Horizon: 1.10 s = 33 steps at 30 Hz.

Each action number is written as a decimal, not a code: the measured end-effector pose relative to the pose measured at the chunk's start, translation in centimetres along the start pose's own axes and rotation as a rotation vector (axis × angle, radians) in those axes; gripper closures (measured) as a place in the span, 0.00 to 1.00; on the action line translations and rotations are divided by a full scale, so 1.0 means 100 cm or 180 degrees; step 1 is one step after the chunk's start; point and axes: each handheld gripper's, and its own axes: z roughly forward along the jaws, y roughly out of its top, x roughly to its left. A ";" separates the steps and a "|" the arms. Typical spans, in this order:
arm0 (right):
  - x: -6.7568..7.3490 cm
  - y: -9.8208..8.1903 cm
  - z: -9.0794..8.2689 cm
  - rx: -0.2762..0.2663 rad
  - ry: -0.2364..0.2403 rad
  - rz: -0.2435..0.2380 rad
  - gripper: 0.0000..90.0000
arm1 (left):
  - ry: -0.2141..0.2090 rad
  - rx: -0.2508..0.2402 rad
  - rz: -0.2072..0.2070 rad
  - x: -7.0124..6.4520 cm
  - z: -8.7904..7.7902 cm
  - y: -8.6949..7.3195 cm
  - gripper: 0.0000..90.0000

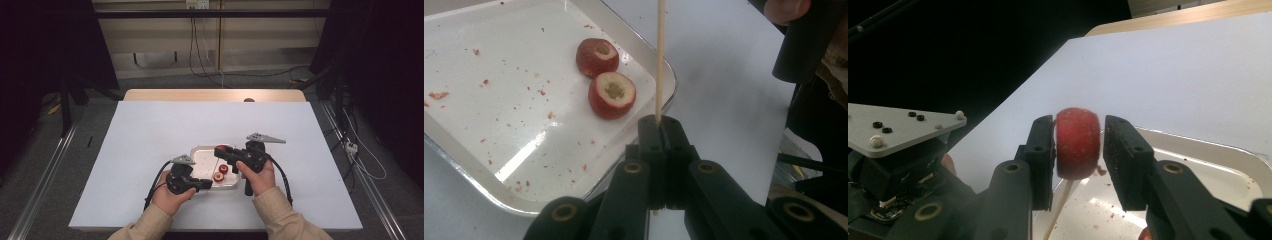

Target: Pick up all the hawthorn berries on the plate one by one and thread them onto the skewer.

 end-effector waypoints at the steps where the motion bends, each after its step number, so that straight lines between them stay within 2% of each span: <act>1: 0.000 0.000 0.000 0.0005 0.0002 0.0005 0.78 | 0.0034 -0.0009 0.0007 -0.001 0.000 0.000 1.00; 2: -0.001 0.000 -0.001 0.0002 0.0013 -0.0003 0.82 | 0.0010 -0.0004 0.0023 -0.001 0.000 0.001 1.00; 4: -0.001 0.000 -0.001 -0.0035 0.0040 0.0050 0.82 | 0.0041 -0.0054 0.0027 -0.001 -0.001 0.000 1.00; 7: -0.003 -0.001 -0.002 -0.0125 0.0032 0.0122 0.82 | 0.0021 -0.0083 0.0042 -0.001 -0.002 0.000 1.00; 11: -0.004 -0.002 -0.002 -0.0122 0.0110 0.0223 0.82 | 0.0048 -0.0097 0.0082 -0.003 -0.003 0.000 1.00; 17: -0.003 -0.002 -0.003 -0.0173 0.0068 0.0138 0.82 | 0.0085 -0.0137 0.0096 -0.004 -0.001 0.002 1.00; 19: -0.002 -0.003 -0.002 -0.0153 0.0071 0.0113 0.82 | 0.0045 -0.0119 0.0067 -0.003 -0.001 0.001 1.00; 20: -0.002 -0.002 -0.002 -0.0139 0.0069 0.0053 0.80 | 0.0042 -0.0120 0.0062 -0.003 -0.001 0.001 1.00; 22: -0.001 -0.002 -0.001 -0.0093 -0.0012 -0.0028 0.55 | 0.0064 -0.0108 0.0068 -0.003 -0.001 0.000 1.00; 23: -0.001 -0.002 -0.001 -0.0093 -0.0050 -0.0030 0.54 | 0.0019 -0.0059 0.0081 -0.002 -0.002 0.000 1.00; 24: -0.001 -0.002 -0.001 -0.0107 -0.0039 -0.0055 0.60 | 0.0023 -0.0057 0.0085 -0.003 0.000 0.000 1.00; 25: -0.001 -0.001 -0.001 -0.0124 -0.0040 -0.0060 0.59 | 0.0064 -0.0043 0.0078 -0.004 0.001 0.000 1.00; 26: -0.001 0.000 -0.002 -0.0151 -0.0057 -0.0055 0.58 | 0.0032 -0.0026 0.0073 -0.004 0.002 -0.001 1.00; 27: -0.001 0.001 -0.003 -0.0170 -0.0042 -0.0048 0.62 | 0.0047 -0.0030 0.0077 -0.004 0.002 -0.001 1.00; 30: -0.002 0.003 -0.004 -0.0149 -0.0042 -0.0063 0.80 | 0.0045 -0.0021 0.0081 -0.004 0.002 -0.001 1.00; 31: -0.003 0.003 -0.004 -0.0131 0.0007 -0.0026 0.82 | 0.0039 -0.0022 0.0080 -0.004 0.003 -0.001 1.00; 33: -0.003 0.003 -0.004 -0.0115 0.0003 0.0012 0.82 | -0.0006 -0.0018 0.0086 -0.004 0.002 -0.001 1.00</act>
